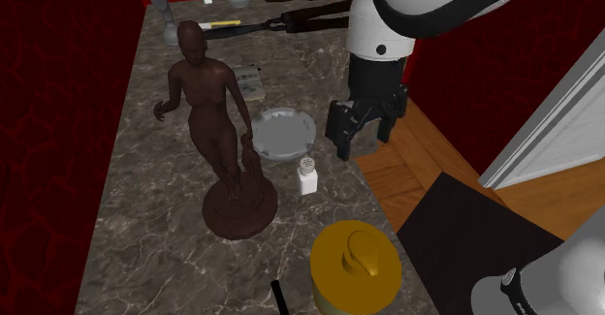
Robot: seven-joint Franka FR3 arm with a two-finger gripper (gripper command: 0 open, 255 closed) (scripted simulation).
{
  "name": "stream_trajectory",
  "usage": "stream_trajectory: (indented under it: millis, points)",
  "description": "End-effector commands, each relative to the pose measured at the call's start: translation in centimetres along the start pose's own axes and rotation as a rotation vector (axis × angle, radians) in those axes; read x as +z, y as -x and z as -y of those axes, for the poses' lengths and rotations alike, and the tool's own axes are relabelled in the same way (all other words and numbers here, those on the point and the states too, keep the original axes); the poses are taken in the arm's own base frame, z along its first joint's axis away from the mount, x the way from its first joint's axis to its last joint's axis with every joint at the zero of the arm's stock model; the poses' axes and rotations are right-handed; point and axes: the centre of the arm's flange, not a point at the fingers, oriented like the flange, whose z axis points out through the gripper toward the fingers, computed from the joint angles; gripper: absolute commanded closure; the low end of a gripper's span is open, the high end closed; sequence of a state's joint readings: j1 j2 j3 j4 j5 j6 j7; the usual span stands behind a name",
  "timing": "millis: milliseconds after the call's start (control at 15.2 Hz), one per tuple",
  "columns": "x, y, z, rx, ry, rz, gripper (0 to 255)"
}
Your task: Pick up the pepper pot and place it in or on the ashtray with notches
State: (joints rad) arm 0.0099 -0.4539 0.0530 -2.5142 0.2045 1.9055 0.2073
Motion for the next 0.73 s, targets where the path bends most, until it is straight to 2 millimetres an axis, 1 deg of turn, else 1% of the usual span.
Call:
stream_trajectory:
  millis: [0,462,528,660]
  points:
    - [1.9,-2.0,0.5,0.027,-0.013,-0.009,0]
    - [7.4,-8.4,2.7,0.118,-0.058,-0.033,0]
    - [7.9,-9.0,2.9,0.126,-0.061,-0.035,0]
    - [8.9,-9.1,2.9,0.126,-0.061,-0.035,0]
